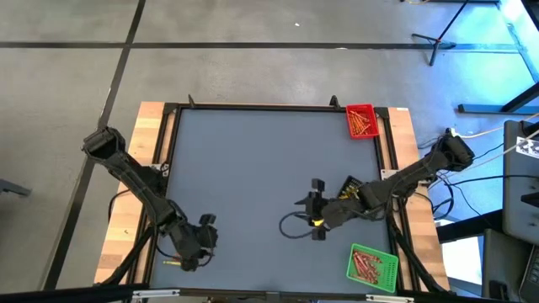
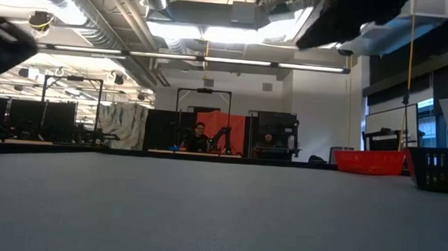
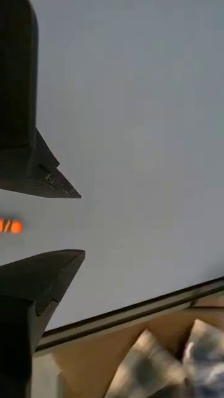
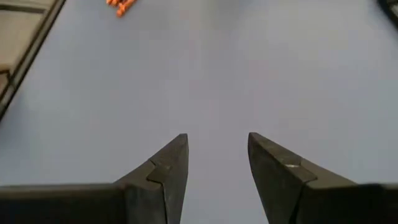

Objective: Sort crayons
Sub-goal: Put the orange crayon into the red basket

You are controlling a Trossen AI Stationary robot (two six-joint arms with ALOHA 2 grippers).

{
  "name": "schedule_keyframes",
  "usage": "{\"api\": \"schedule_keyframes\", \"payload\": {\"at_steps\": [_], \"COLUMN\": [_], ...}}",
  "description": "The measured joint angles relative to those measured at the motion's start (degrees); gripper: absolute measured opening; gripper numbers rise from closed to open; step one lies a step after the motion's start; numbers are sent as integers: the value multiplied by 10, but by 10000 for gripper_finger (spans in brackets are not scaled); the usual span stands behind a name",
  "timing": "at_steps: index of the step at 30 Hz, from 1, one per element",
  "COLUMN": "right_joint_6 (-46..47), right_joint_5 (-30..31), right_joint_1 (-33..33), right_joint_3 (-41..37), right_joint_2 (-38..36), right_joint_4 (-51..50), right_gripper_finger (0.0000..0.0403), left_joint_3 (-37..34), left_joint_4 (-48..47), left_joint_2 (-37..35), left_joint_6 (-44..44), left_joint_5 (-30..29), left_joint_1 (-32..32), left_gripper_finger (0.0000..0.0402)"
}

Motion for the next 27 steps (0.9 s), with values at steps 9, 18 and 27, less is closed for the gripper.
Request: {"api": "schedule_keyframes", "payload": {"at_steps": [9, 18, 27], "right_joint_6": [-1, 6, 15], "right_joint_5": [-27, -38, -38], "right_joint_1": [-21, -20, -20], "right_joint_3": [0, 0, 0], "right_joint_2": [30, 30, 33], "right_joint_4": [-1, -1, -1], "right_gripper_finger": [163, 163, 163], "left_joint_3": [37, 81, 83], "left_joint_4": [-75, -146, -144], "left_joint_2": [49, 121, 146], "left_joint_6": [-66, -58, -57], "left_joint_5": [28, 71, 86], "left_joint_1": [-21, -22, -18], "left_gripper_finger": [128, 127, 126]}}
